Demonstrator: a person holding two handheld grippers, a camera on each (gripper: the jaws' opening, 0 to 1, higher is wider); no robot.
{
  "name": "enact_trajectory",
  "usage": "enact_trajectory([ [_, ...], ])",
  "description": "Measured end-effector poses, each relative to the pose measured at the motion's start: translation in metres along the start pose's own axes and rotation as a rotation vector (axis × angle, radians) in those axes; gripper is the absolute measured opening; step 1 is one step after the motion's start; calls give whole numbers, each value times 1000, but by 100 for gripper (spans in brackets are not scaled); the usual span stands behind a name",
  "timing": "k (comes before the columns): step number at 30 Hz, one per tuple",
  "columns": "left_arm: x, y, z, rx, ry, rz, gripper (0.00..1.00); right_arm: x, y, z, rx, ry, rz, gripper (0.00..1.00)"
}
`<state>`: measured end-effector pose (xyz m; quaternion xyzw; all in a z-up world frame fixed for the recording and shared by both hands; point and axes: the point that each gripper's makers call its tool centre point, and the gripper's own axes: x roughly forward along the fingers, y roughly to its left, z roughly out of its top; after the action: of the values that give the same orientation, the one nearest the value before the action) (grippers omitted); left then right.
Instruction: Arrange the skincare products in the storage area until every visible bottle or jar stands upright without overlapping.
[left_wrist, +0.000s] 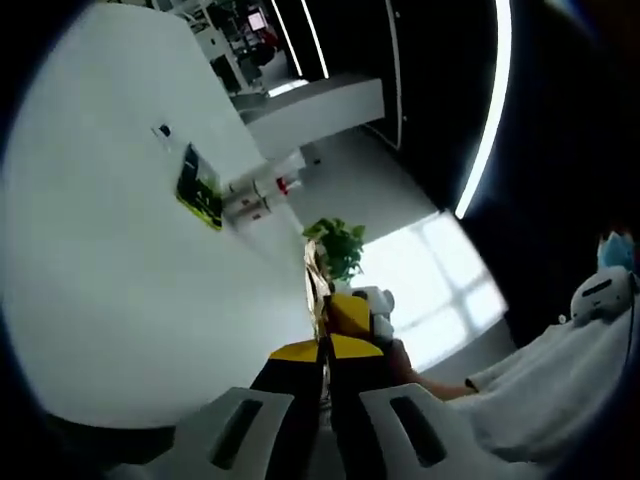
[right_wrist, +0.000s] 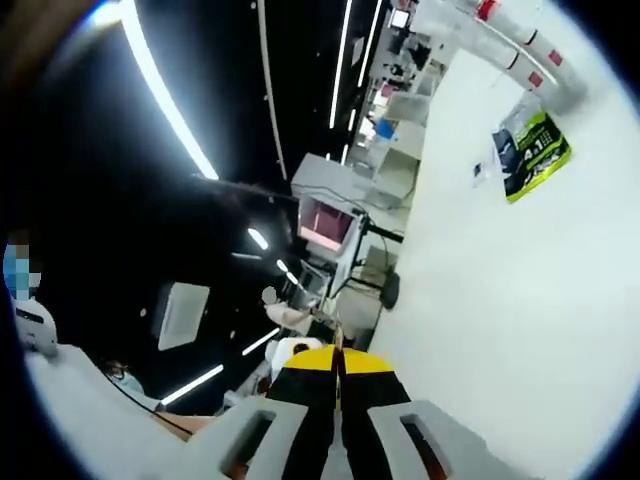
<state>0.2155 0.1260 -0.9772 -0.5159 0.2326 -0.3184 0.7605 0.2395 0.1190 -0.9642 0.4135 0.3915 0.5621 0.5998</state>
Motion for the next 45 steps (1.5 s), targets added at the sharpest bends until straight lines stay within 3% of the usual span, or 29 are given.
enact_trajectory([
  [3, 0, -2, -1, 12, 11, -5, 2, -5, 2, 2, -2, 17, 16, 0],
  [7, -3, 1, 8, -11, -42, 0, 19, -11, 8, -5, 26, 69, 57, 0],
  [10, -1, -2, 1, -27, -3, -23, 12, -16, 7, -26, 18, 184, 47, 0],
  [13, 1, -9, -16, -35, 91, -77, 0, -15, 6, -36, 8, 217, 25, 0],
  [14, 2, -9, -17, -65, 90, -63, 0, -15, 7, -35, 6, 213, 35, 0],
  [21, -4, -3, -9, -34, 51, -44, 0, -10, 2, -37, -49, 145, 23, 0],
  [27, -7, -1, 1, -49, -3, -44, 0, -1, 4, -53, -57, 178, 28, 0],
  [31, -7, -2, 4, -47, -19, -41, 0, -2, 3, -40, -42, 148, 12, 0],
  [33, -7, -4, 2, -40, -11, -48, 0, -4, 6, -19, 1, 58, 30, 0],
  [38, -6, -5, -1, -24, 2, -47, 0, 0, 5, -18, -15, 105, 9, 0],
  [42, -6, -8, -2, -15, 13, -56, 0, 3, 5, -8, 10, 70, 8, 0],
  [45, -7, -9, 1, -32, 7, -68, 0, 6, 9, -6, 2, 83, 15, 0],
])
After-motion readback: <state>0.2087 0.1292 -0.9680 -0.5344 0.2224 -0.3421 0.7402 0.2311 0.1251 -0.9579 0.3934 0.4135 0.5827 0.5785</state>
